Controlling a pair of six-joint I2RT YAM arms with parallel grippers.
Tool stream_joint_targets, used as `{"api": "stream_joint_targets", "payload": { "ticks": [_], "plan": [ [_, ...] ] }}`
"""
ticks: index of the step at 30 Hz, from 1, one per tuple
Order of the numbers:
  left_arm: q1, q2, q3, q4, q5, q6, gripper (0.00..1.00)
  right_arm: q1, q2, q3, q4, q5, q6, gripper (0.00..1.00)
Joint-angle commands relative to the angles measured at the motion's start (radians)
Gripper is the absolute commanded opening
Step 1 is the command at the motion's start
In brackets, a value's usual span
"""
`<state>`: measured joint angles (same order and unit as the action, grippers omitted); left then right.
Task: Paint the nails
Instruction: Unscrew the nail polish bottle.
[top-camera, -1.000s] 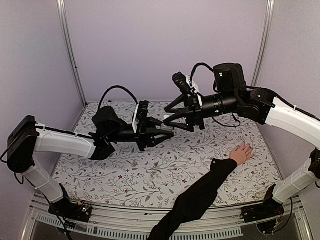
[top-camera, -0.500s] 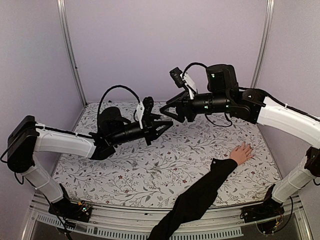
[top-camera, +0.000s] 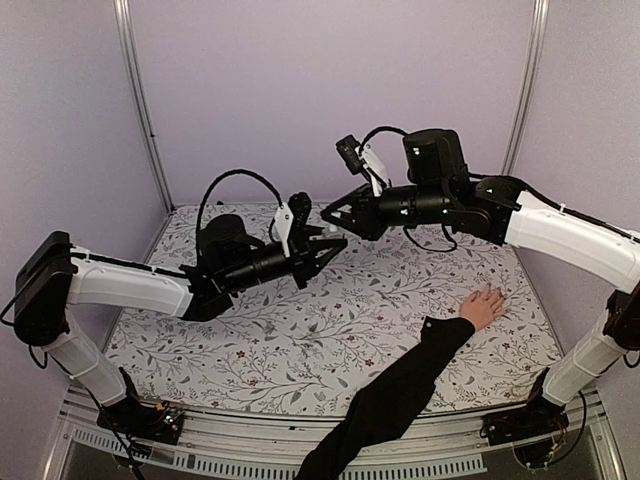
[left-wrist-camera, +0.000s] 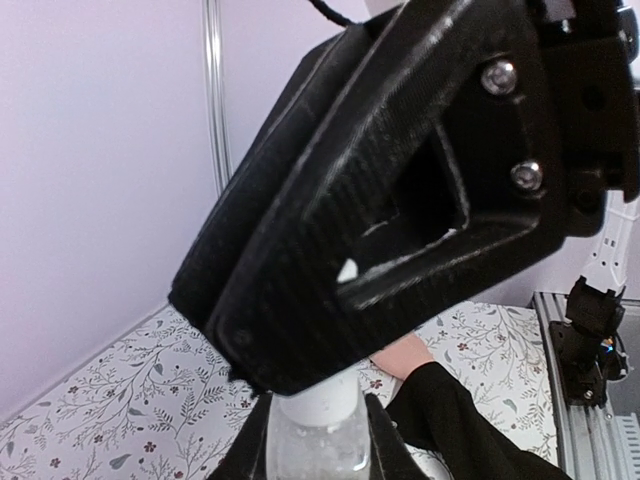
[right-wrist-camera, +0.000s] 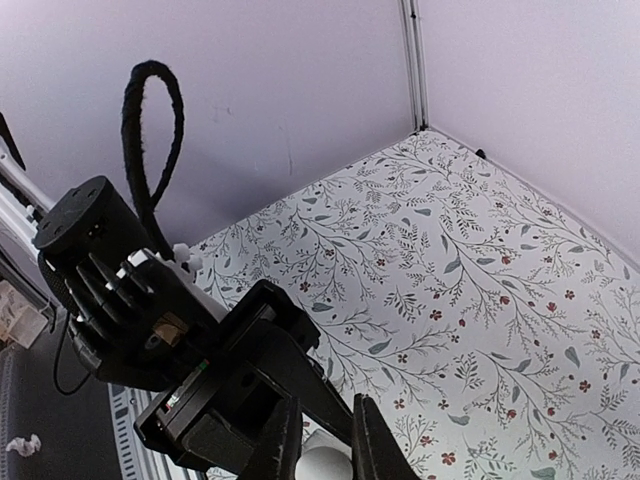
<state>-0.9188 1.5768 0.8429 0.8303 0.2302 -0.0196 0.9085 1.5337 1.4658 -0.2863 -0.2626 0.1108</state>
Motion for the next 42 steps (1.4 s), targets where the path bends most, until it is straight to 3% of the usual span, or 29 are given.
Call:
{"api": "stream_joint_targets", "payload": {
  "ticks": [1,7,16,20,26,36,42],
  "plan": [
    [-0.009,-0.02,-0.005,0.023,0.01,0.007,0.0,-0.003,0.013,0.031,0.009,-0.024,0.004,0.06],
    [0.041,-0.015,-0.028,0.128,0.27,-0.074,0.0,-0.003,0.002,0.031,0.007,-0.09,-0.045,0.0],
    [0.053,0.021,0.018,0.2,0.666,-0.111,0.0,-0.002,-0.023,0.033,-0.027,-0.238,-0.172,0.0],
    [0.054,0.047,0.033,0.272,0.778,-0.172,0.0,0.004,-0.036,0.03,-0.038,-0.329,-0.224,0.0],
    [0.053,0.074,0.042,0.405,0.865,-0.285,0.0,0.012,-0.039,0.036,-0.07,-0.407,-0.3,0.0],
    [0.049,0.079,0.061,0.436,0.903,-0.339,0.0,0.015,-0.043,0.041,-0.09,-0.471,-0.362,0.01],
    [0.054,0.052,0.034,0.384,0.813,-0.269,0.0,0.015,-0.052,0.035,-0.071,-0.428,-0.336,0.15]
  ]
}}
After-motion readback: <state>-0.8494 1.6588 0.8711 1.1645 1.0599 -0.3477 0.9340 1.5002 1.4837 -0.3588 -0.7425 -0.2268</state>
